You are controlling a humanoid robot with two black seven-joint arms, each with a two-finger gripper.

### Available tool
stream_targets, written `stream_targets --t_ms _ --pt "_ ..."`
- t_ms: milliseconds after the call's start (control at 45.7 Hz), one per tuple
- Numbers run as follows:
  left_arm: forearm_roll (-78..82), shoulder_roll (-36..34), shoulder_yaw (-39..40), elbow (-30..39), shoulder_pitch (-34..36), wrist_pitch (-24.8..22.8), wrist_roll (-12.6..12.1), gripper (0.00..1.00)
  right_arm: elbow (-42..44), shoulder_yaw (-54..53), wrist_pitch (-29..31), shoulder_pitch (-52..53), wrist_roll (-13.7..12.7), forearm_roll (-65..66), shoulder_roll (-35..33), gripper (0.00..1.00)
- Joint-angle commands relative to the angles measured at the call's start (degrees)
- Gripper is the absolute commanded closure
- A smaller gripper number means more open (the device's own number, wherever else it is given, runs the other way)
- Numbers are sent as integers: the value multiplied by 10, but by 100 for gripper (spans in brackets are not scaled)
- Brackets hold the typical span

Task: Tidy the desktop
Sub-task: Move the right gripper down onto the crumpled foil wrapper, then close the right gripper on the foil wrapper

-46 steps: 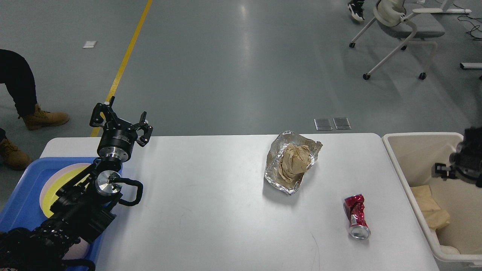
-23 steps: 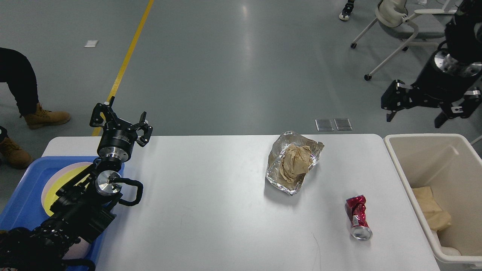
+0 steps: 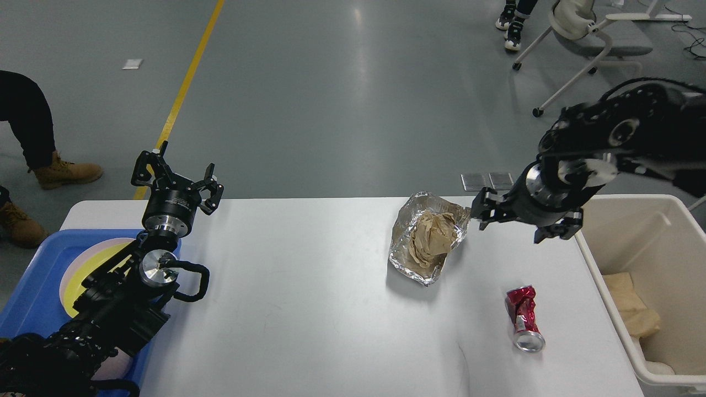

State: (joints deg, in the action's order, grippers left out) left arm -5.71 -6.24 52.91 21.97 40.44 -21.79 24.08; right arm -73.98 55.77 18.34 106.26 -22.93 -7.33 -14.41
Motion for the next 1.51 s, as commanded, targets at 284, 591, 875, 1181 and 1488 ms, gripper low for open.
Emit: stream_targets --t_ms 284,591,875,1181,1488 --pt "0 0 0 0 0 0 0 4 97 -91 -53 -122 -1 7 46 6" --pt "0 0 0 0 0 0 0 4 227 -109 -55 -227 -4 46 94 6" --pt "0 0 0 0 0 0 0 4 289 -109 -54 -289 -4 57 113 7" --pt "0 0 0 0 0 0 0 4 323 -110 -55 -311 -4 58 154 10" --pt "0 0 0 0 0 0 0 4 343 -109 -52 -327 -4 65 170 47"
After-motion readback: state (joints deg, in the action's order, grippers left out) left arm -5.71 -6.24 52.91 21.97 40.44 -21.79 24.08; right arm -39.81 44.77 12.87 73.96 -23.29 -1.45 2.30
